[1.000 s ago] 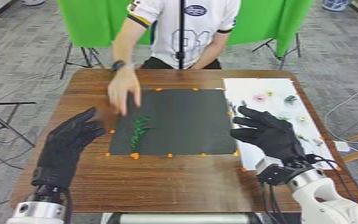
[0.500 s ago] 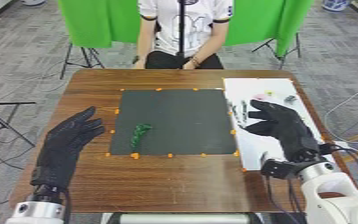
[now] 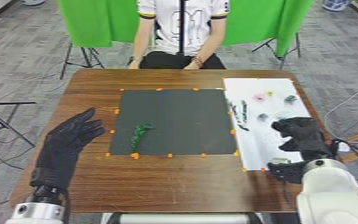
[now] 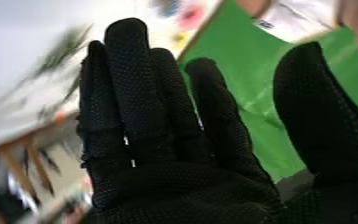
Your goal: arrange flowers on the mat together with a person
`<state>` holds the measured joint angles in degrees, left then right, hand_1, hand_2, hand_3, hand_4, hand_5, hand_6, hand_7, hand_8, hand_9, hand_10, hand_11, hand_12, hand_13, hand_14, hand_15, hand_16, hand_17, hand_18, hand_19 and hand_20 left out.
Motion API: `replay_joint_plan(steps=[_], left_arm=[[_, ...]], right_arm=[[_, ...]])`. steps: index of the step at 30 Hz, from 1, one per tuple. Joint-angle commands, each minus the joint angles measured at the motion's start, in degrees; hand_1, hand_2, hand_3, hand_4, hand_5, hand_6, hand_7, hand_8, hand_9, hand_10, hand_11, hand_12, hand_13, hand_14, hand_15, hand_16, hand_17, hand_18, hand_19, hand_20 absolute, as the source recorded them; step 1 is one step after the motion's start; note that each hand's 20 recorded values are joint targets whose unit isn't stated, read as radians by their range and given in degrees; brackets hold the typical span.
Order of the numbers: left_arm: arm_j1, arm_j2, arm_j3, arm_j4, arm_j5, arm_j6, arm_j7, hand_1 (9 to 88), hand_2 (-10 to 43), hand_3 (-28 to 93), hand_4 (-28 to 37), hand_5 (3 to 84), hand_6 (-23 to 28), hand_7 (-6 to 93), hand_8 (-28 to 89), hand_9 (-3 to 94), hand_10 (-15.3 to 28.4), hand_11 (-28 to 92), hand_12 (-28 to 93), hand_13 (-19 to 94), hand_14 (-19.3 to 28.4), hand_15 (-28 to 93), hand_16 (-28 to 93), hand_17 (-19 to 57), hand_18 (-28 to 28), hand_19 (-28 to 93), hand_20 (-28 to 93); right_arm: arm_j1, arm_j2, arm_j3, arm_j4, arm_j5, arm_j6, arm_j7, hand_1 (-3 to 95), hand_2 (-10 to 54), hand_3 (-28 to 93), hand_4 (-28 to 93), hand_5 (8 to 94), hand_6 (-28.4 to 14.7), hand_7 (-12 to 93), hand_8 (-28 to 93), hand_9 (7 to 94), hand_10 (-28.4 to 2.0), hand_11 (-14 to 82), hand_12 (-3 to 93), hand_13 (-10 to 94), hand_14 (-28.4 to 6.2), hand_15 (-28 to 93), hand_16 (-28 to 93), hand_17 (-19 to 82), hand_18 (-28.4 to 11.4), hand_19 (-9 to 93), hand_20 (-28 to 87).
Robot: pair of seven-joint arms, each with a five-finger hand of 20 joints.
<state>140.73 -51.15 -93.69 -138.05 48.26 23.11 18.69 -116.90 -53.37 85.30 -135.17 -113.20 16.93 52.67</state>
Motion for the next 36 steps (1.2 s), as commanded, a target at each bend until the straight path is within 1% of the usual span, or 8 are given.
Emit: replay_joint_plan(steps=[1, 7, 13, 14, 21, 26, 30, 36], left_arm=[[0.9, -0.53, -0.36, -0.08, 0.10, 0.32, -0.36, 21.2, 5.5, 79, -28.3, 40.6, 9.9, 15.2, -10, 37.4, 20.8, 28, 10, 25, 27.1, 54, -10, -9.2, 21.7, 49, 11], [0.8, -0.80, -0.48, -0.11, 0.31, 0.10, -0.64, 21.2, 5.5, 79, -28.3, 40.8, 10.0, 15.2, -10, 37.4, 20.6, 28, 10, 25, 27.1, 54, -10, -9.2, 21.7, 49, 11], [1.0, -0.38, -0.23, -0.20, 0.06, 0.61, 0.00, 21.2, 5.5, 79, -28.3, 40.8, 10.0, 15.3, -10, 37.3, 20.6, 28, 10, 25, 27.0, 54, -10, -9.2, 21.7, 49, 11], [1.0, -0.48, -0.25, -0.26, 0.10, 0.49, -0.36, 21.2, 5.5, 79, -28.3, 40.8, 10.0, 15.3, -10, 37.3, 20.7, 28, 10, 25, 27.1, 54, -10, -9.2, 21.7, 49, 11], [0.9, -0.60, -0.31, -0.26, 0.11, 0.56, -0.40, 21.3, 5.5, 79, -28.3, 40.8, 10.0, 15.3, -10, 37.4, 20.6, 28, 10, 25, 27.1, 54, -10, -9.2, 21.7, 49, 11], [0.9, -0.59, -0.17, -0.22, 0.12, 0.48, -0.31, 21.2, 5.5, 79, -28.3, 40.8, 10.0, 15.3, -10, 37.4, 20.6, 28, 10, 25, 27.1, 54, -10, -9.2, 21.7, 49, 11], [1.2, -0.20, -0.11, -0.28, -0.21, 0.97, 0.43, 21.2, 5.5, 79, -28.3, 40.8, 10.0, 15.3, -10, 37.3, 20.6, 28, 10, 25, 27.1, 54, -10, -9.2, 21.7, 49, 11], [0.6, -0.63, -0.10, -0.14, 0.26, 0.45, -0.46, 21.2, 5.5, 79, -28.3, 40.9, 10.1, 15.2, -10, 37.4, 20.6, 28, 10, 25, 27.1, 54, -10, -9.2, 21.7, 49, 11]], right_arm=[[1.1, 2.5, -1.8, 3.1, -24.4, -3.6, 9.5, 35.7, -1.9, 70, -21, 54.2, -7.5, 12, -11, 56.3, -21.8, 18.4, 12.8, 60, -19.7, 57, 6, 29, -28.3, 86, -11], [1.9, 3.3, -2.3, 5.8, -29.3, -6.7, 12.5, 37.4, -3.4, 69, -21, 54.5, -7.8, 12, -11, 55.8, -22.0, 18.0, 12.7, 61, -19.4, 57, 6, 30, -28.4, 88, -14], [4.1, 2.9, -2.5, 9.0, -27.5, -14.2, 13.6, 38.3, -4.4, 69, -21, 54.0, -7.9, 11, -10, 54.5, -22.1, 17.1, 12.8, 61, -19.5, 57, 6, 31, -28.4, 89, -17], [4.2, 2.9, -2.3, 9.2, -26.7, -15.4, 13.9, 38.4, -4.5, 69, -21, 53.9, -7.9, 11, -10, 54.3, -22.2, 16.9, 12.8, 60, -19.5, 57, 6, 31, -28.4, 89, -17], [5.1, 2.8, -2.0, 12.1, -25.9, -17.2, 13.9, 39.3, -5.0, 69, -21, 53.8, -8.0, 11, -10, 53.2, -22.3, 16.1, 12.8, 60, -19.4, 57, 6, 31, -28.4, 90, -19], [6.6, 2.5, -1.8, 14.2, -23.1, -21.2, 14.0, 40.0, -5.3, 69, -21, 54.3, -8.0, 10, -10, 53.2, -22.2, 16.0, 12.8, 60, -19.1, 57, 6, 32, -28.3, 90, -20], [7.4, 2.5, -2.1, 14.9, -21.7, -23.0, 13.4, 40.5, -5.4, 69, -21, 54.6, -7.9, 10, -10, 53.9, -22.0, 16.2, 12.9, 61, -18.3, 58, 6, 32, -27.9, 91, -20], [9.4, 2.6, -3.5, 17.1, -21.3, -24.2, 13.3, 42.0, -5.7, 68, -21, 55.8, -7.7, 10, -10, 56.2, -21.7, 18.6, 13.8, 62, -17.5, 62, 8, 33, -26.8, 92, -21]])
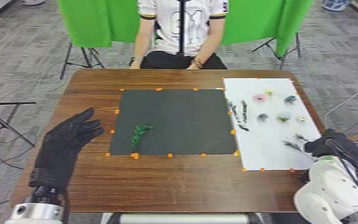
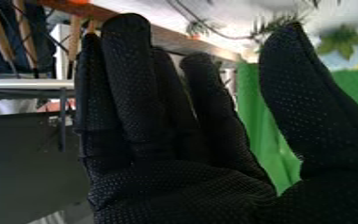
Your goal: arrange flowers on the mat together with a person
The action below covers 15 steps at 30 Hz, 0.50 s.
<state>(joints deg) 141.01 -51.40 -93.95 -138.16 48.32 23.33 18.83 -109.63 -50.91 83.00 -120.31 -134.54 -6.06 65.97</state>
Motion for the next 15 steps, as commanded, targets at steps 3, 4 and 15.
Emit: replay_joint_plan(steps=[3, 4, 15], left_arm=[[0.4, -0.07, 0.32, -0.04, -0.10, 0.46, -0.14, 21.2, 5.4, 79, -28.3, 41.0, 10.1, 15.3, -10, 37.4, 20.6, 28, 10, 25, 27.2, 54, -10, -9.2, 21.7, 49, 11], [0.3, 0.03, 0.45, -0.03, -0.08, 0.63, -0.10, 21.2, 5.4, 79, -28.3, 41.0, 10.0, 15.4, -10, 37.4, 20.6, 28, 10, 25, 27.1, 54, -10, -9.2, 21.7, 49, 11], [0.5, 0.09, 0.25, 0.02, -0.25, 0.62, -0.09, 21.2, 5.4, 79, -28.3, 40.9, 10.1, 15.3, -10, 37.4, 20.6, 28, 10, 25, 27.2, 54, -10, -9.2, 21.7, 49, 11]], right_arm=[[3.0, 0.0, -1.2, 3.4, 1.3, -2.9, -0.2, 42.4, -5.9, 68, -21, 56.0, -7.6, 10, -10, 56.5, -21.7, 19.1, 14.0, 62, -17.3, 62, 8, 34, -26.5, 92, -22], [3.0, -0.1, -0.9, 3.3, 2.2, -3.4, -0.3, 42.7, -6.0, 68, -21, 56.1, -7.7, 10, -10, 56.7, -21.6, 19.3, 14.1, 62, -17.2, 62, 8, 34, -26.4, 92, -22], [5.1, -0.1, -3.3, 6.6, 0.0, -8.3, -0.6, 51.2, -8.2, 67, -23, 68.4, -7.5, 8, -9, 62.6, -18.6, 29.2, 15.6, 64, -12.8, 64, 9, 37, -21.5, 93, -22]])
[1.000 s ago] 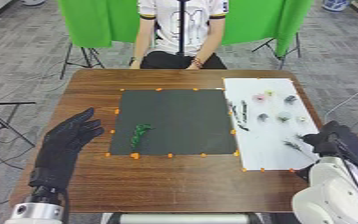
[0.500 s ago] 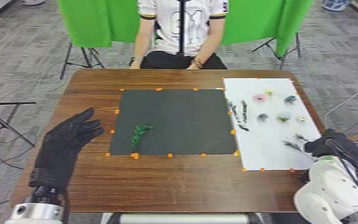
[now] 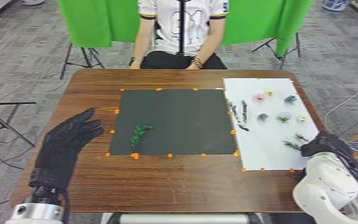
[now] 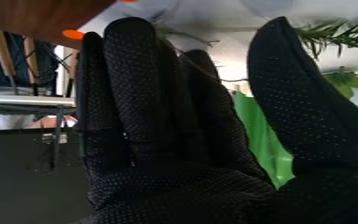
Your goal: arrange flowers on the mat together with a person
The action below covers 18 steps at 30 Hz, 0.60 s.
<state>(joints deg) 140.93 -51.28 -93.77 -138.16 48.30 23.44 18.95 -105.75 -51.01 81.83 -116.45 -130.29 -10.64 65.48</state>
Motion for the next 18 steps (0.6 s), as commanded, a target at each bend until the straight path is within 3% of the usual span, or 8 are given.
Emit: replay_joint_plan(steps=[1, 4, 6, 12, 18], left_arm=[[0.2, -0.08, 0.13, 0.17, -0.15, 0.35, -0.24, 21.2, 5.4, 79, -28.3, 40.9, 10.1, 15.3, -10, 37.4, 20.6, 28, 10, 25, 27.2, 54, -10, -9.2, 21.7, 49, 11], [0.4, -0.04, 0.22, 0.10, -0.02, 0.28, -0.38, 21.2, 5.4, 79, -28.3, 40.9, 10.1, 15.2, -10, 37.4, 20.5, 28, 10, 25, 27.2, 54, -10, -9.2, 21.7, 49, 11], [0.5, -0.11, 0.17, 0.02, -0.07, 0.36, -0.37, 21.2, 5.4, 79, -28.3, 40.9, 10.1, 15.2, -10, 37.4, 20.5, 28, 10, 25, 27.1, 54, -10, -9.2, 21.7, 49, 11], [0.6, -0.17, 0.10, 0.00, -0.01, 0.51, -0.22, 21.1, 5.4, 79, -28.3, 40.9, 10.1, 15.2, -10, 37.4, 20.6, 28, 10, 25, 27.0, 54, -10, -9.2, 21.7, 49, 11], [0.9, -0.22, -0.02, -0.19, -0.01, 0.77, -0.09, 21.2, 5.5, 79, -28.3, 40.9, 10.1, 15.2, -10, 37.4, 20.7, 28, 10, 25, 27.1, 54, -10, -9.2, 21.7, 49, 11]], right_arm=[[1.6, 0.2, -2.7, 3.1, -4.9, -3.6, 0.0, 53.2, -8.5, 66, -24, 70.2, -7.4, 7, -5, 64.7, -17.4, 28.8, 17.4, 66, -11.9, 64, 10, 38, -21.0, 93, -21], [1.4, 0.3, -2.9, 3.6, -5.6, -2.5, 0.3, 60.5, -8.3, 57, -24, 80.3, -5.9, 10, 1, 78.6, -12.9, 22.9, 26.8, 74, -8.4, 62, 12, 46, -17.6, 93, -15], [1.2, 0.4, -2.9, 3.7, -6.2, -1.7, 0.2, 63.1, -7.8, 53, -24, 84.2, -4.3, 11, 2, 83.9, -11.9, 24.7, 27.3, 79, -6.6, 61, 14, 51, -16.4, 93, -10], [0.6, 1.0, -2.5, 3.2, -9.2, 3.3, -0.6, 61.5, -8.2, 56, -26, 87.2, -1.8, 12, 4, 87.1, -11.1, 34.9, 22.4, 85, -4.8, 61, 17, 56, -16.3, 93, 2], [0.2, 2.1, -2.4, -0.8, -13.3, 9.1, -1.7, 59.0, -9.2, 59, -27, 88.8, -0.3, 13, 6, 88.7, -11.4, 37.0, 21.7, 87, -4.5, 62, 19, 56, -16.7, 93, 5]])
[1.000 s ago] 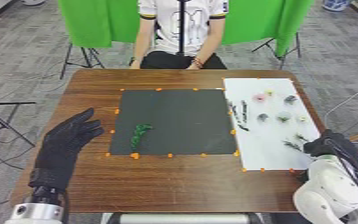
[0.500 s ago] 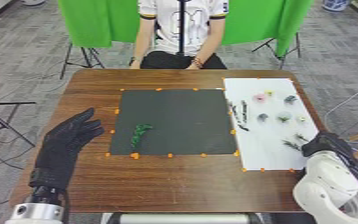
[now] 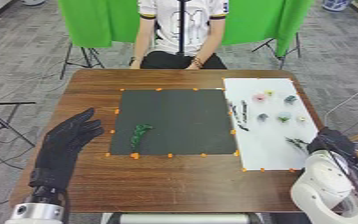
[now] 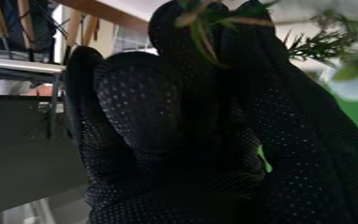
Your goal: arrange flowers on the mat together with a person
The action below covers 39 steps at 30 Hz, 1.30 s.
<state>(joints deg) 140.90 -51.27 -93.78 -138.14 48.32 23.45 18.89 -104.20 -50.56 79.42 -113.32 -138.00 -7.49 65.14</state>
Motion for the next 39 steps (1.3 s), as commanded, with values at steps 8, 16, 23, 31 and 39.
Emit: replay_joint_plan(steps=[8, 16, 23, 31, 39], left_arm=[[1.2, -0.45, -0.97, -0.68, 0.37, 0.58, -1.20, 21.2, 5.4, 79, -28.3, 40.9, 10.1, 15.3, -10, 37.4, 20.6, 28, 10, 25, 27.1, 54, -10, -9.2, 21.7, 49, 11], [-0.6, -0.77, -1.07, -0.53, 0.92, -0.99, -3.53, 21.3, 5.5, 79, -28.3, 41.0, 10.1, 15.3, -10, 37.4, 20.6, 28, 10, 25, 27.1, 54, -10, -9.2, 21.7, 49, 11], [-1.8, -0.38, -0.70, -0.13, 0.50, -1.25, -3.43, 21.2, 5.5, 79, -28.3, 41.0, 10.1, 15.3, -10, 37.4, 20.7, 28, 10, 25, 27.1, 54, -10, -9.2, 21.7, 49, 11], [-3.0, -0.75, -0.76, 0.11, 0.73, -1.56, -3.62, 21.2, 5.5, 79, -28.3, 41.0, 10.1, 15.3, -10, 37.4, 20.6, 28, 10, 25, 27.1, 54, -10, -9.2, 21.8, 49, 11], [-3.9, -0.97, -0.58, 0.46, 1.15, -2.41, -3.86, 21.2, 5.5, 79, -28.3, 41.0, 10.1, 15.3, -10, 37.4, 20.7, 28, 10, 25, 27.1, 54, -10, -9.2, 21.7, 49, 11]], right_arm=[[5.0, 1.3, -6.6, -13.2, -4.4, 9.5, -6.1, 57.1, -9.5, 62, -27, 89.5, -0.2, 13, 7, 89.4, -11.6, 37.8, 22.9, 87, -5.1, 62, 20, 56, -18.2, 93, 10], [21.6, -5.5, -25.8, -9.4, 0.0, 6.4, -10.6, 56.5, -9.5, 63, -27, 89.5, -0.6, 14, 8, 89.2, -11.9, 38.5, 23.4, 87, -5.4, 63, 20, 54, -19.5, 93, 14], [30.0, -11.6, -38.7, 0.3, 0.6, 1.8, -11.9, 55.7, -9.5, 62, -25, 89.9, -1.0, 14, 9, 88.9, -12.0, 40.8, 23.7, 87, -5.8, 65, 20, 52, -21.0, 93, 17], [37.8, -15.2, -48.1, 7.5, 0.9, -0.8, -14.1, 54.5, -9.5, 62, -25, 90.0, -0.8, 15, 9, 89.2, -11.6, 42.3, 23.7, 87, -5.6, 66, 20, 52, -21.5, 93, 20], [41.6, -17.6, -50.6, 12.1, 2.1, -4.4, -12.4, 51.6, -8.7, 62, -24, 91.0, -0.7, 16, 9, 90.2, -11.5, 43.2, 23.3, 88, -5.7, 68, 20, 53, -22.0, 93, 25]])
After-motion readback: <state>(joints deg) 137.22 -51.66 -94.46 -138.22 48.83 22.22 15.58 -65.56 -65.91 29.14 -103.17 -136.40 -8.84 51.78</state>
